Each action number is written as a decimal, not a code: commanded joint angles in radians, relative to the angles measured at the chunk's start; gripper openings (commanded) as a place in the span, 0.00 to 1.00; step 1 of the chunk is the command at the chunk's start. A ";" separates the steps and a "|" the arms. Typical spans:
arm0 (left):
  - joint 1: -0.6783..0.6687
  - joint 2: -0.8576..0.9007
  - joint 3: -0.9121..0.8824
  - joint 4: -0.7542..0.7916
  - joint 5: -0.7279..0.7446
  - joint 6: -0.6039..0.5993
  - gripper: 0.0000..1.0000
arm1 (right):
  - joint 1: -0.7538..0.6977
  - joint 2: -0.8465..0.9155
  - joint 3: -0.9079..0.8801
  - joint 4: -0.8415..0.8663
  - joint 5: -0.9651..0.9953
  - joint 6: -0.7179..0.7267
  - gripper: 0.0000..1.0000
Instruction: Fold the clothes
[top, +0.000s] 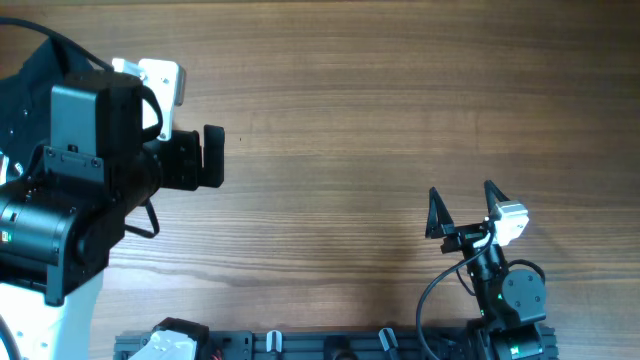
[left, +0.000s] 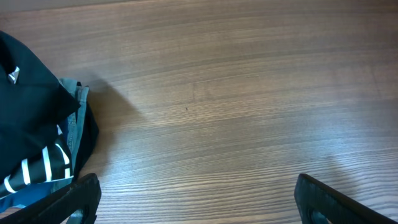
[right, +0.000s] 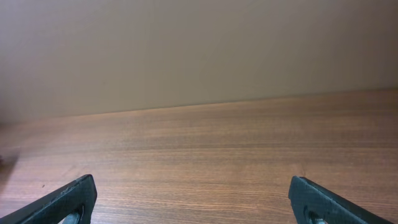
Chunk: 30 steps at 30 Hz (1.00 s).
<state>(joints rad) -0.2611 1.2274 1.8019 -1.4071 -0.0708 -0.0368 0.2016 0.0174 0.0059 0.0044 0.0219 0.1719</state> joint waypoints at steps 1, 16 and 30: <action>-0.005 0.001 0.004 -0.003 -0.006 -0.016 1.00 | -0.005 -0.007 -0.001 0.003 -0.020 0.014 1.00; 0.240 -0.837 -1.071 0.964 0.213 0.001 1.00 | -0.005 -0.007 -0.001 0.004 -0.020 0.014 1.00; 0.240 -1.225 -1.757 1.364 0.265 -0.085 1.00 | -0.005 -0.007 -0.001 0.003 -0.020 0.014 1.00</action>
<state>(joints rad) -0.0296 0.0181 0.1268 -0.0830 0.1593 -0.0895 0.2016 0.0174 0.0063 0.0048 0.0185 0.1738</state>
